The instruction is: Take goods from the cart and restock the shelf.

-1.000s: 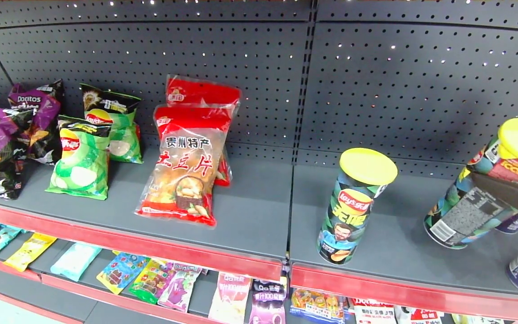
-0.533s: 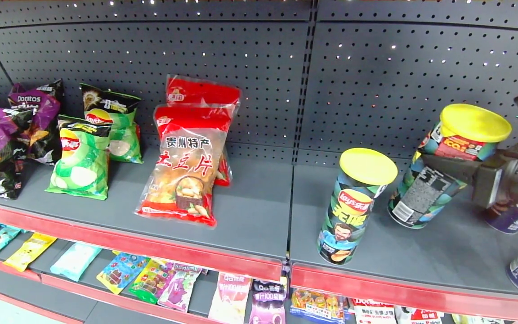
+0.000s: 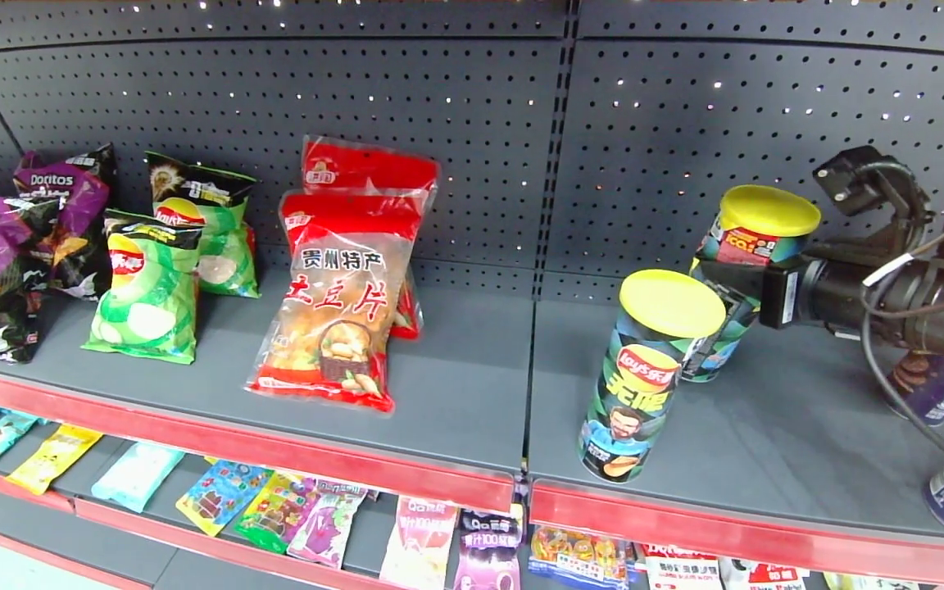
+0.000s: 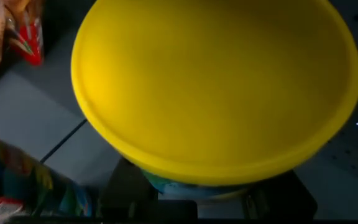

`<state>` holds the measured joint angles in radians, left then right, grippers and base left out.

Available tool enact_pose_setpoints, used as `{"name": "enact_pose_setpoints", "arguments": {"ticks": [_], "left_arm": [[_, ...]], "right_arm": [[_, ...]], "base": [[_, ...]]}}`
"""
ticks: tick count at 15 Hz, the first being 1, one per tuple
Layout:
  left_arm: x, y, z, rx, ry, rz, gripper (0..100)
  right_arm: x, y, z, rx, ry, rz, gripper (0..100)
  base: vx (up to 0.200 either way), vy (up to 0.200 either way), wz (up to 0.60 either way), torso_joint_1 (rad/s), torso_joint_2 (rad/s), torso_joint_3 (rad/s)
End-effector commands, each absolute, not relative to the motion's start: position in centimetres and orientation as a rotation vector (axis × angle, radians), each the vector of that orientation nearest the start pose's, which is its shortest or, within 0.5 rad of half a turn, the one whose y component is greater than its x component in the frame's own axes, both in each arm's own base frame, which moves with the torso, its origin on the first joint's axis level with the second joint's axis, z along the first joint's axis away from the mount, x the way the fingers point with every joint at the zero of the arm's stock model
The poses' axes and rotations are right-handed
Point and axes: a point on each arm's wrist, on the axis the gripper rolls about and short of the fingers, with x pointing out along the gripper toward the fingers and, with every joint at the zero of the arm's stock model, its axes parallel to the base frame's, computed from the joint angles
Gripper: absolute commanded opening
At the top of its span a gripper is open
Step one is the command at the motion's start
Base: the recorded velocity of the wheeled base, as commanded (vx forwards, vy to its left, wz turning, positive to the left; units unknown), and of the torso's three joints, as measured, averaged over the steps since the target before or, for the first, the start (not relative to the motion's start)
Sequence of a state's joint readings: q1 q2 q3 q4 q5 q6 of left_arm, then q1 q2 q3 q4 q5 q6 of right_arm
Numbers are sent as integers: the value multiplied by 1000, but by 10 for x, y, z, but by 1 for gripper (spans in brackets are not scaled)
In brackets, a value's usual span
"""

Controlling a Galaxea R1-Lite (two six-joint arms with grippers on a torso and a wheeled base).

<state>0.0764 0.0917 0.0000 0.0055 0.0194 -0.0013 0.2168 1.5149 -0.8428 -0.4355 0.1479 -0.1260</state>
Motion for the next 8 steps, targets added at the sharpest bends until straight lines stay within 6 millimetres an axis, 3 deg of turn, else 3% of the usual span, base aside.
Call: {"name": "enact_pose_setpoints", "arguments": {"ticks": [1,8], "left_arm": [[-16,-1,77,-4,100,97,100],[-16,-1,77,-4,100,97,100]], "right_arm": [[275,64,217,-128,241,379,0],[304,69,206,-121,233,376,0]], "base": [[0,0,0,0,0,0],[0,0,0,0,0,0]]}}
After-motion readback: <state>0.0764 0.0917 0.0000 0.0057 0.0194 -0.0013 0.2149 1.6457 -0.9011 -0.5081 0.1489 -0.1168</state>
